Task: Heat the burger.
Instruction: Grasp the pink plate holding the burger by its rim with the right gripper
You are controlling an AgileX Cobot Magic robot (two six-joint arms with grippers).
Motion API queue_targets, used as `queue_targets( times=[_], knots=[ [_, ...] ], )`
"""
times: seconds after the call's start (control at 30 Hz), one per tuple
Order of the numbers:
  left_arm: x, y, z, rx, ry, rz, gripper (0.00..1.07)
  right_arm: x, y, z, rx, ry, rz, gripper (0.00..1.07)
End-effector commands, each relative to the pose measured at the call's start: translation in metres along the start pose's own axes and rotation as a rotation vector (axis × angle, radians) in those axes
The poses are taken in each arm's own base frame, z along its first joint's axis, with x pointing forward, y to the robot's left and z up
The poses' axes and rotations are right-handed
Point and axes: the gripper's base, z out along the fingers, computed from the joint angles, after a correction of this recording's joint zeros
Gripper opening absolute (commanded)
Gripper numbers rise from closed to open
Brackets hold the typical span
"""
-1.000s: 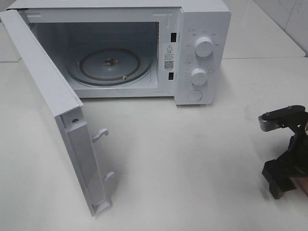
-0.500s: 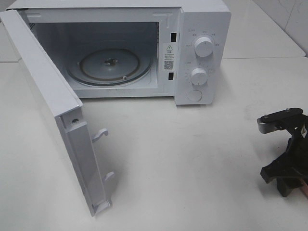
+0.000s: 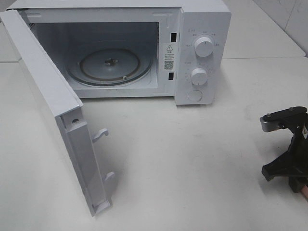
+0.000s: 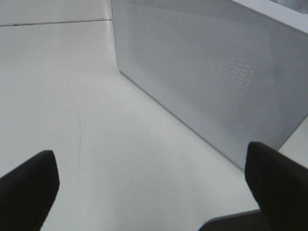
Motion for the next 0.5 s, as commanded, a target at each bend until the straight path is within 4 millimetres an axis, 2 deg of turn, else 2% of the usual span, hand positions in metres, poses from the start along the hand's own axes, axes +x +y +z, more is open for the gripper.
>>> queue_targets(
  times=[0.03, 0.5],
  knots=[
    [0.000, 0.000, 0.000, -0.002, 0.000, -0.008, 0.98, 0.004, -0.002, 0.004, 0.030, 0.044, 0.012, 0.00],
    [0.000, 0.000, 0.000, -0.002, 0.000, -0.008, 0.98, 0.008, 0.004, -0.014, 0.185, 0.018, -0.029, 0.00]
  ],
)
